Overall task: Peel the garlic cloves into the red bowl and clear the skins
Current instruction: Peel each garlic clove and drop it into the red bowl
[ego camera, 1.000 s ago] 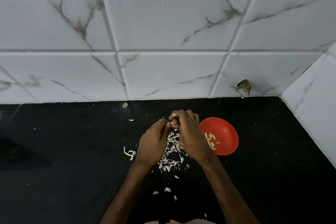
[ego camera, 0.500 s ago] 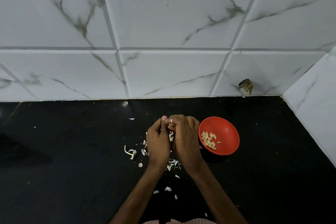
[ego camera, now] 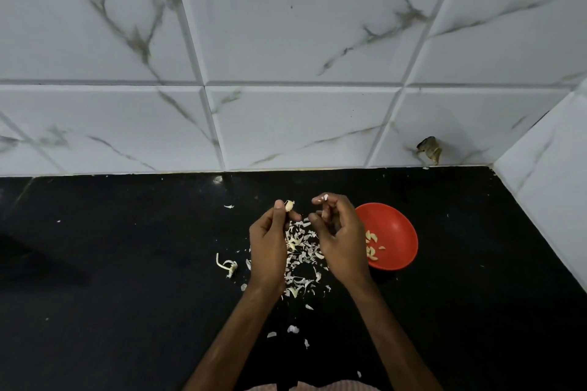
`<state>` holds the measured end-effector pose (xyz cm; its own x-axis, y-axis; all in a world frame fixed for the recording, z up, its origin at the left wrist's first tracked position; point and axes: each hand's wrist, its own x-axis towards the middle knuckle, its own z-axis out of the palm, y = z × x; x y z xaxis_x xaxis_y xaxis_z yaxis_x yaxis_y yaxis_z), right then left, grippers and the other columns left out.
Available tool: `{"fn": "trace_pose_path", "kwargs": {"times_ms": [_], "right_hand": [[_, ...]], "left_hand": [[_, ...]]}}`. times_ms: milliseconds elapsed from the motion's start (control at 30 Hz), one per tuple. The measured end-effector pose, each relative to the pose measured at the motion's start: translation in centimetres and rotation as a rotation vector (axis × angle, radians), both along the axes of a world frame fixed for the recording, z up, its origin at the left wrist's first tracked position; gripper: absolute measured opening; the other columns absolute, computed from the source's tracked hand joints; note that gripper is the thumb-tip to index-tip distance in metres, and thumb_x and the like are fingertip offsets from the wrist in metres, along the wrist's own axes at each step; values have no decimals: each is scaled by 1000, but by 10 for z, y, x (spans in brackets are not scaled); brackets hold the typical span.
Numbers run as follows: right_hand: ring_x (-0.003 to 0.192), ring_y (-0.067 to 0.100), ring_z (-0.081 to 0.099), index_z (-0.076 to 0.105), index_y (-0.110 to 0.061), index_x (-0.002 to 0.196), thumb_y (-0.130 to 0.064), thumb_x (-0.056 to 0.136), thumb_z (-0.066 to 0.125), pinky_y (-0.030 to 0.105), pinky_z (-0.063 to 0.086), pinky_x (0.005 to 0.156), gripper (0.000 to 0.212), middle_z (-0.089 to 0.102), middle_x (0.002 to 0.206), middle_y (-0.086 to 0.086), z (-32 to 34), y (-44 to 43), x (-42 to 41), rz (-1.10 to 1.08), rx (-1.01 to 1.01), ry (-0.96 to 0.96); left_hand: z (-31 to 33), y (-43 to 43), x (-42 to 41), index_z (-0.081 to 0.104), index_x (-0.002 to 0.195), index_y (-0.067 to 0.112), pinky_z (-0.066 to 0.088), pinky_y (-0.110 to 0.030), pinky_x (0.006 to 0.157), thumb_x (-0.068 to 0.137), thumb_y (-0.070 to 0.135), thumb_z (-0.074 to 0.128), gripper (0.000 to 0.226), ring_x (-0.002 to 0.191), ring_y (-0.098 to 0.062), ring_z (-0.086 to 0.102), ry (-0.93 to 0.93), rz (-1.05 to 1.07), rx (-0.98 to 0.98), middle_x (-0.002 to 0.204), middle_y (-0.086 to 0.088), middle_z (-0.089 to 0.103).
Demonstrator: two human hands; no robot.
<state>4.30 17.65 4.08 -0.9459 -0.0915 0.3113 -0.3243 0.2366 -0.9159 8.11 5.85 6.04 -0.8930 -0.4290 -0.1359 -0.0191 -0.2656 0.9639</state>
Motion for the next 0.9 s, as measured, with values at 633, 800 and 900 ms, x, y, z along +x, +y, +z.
{"fn": "trace_pose_path", "kwargs": {"times_ms": [633, 800, 900], "right_hand": [[74, 13, 68, 68, -7, 92, -16, 92, 73, 31, 54, 52, 11, 70, 83, 1, 27, -8, -11, 290, -144, -272], [76, 18, 68, 65, -5, 89, -8, 90, 72, 40, 58, 58, 8, 66, 84, 1, 29, -13, -8, 223, 17, -143], [76, 18, 64, 64, -3, 86, -7, 89, 73, 41, 55, 66, 11, 62, 85, 3, 29, -13, -7, 195, 191, 50]], "left_hand": [[1, -5, 2, 54, 72, 9, 38, -25, 61, 103, 34, 45, 41, 64, -9, 43, 149, -23, -413, 67, -1, 46], [3, -5, 1, 62, 77, -3, 45, -45, 68, 107, 29, 45, 47, 69, -32, 51, 75, -88, -276, 72, -25, 55], [3, -10, -1, 69, 54, 25, 46, -16, 56, 108, 24, 44, 59, 55, 1, 56, -23, -201, -68, 52, 8, 57]]}}
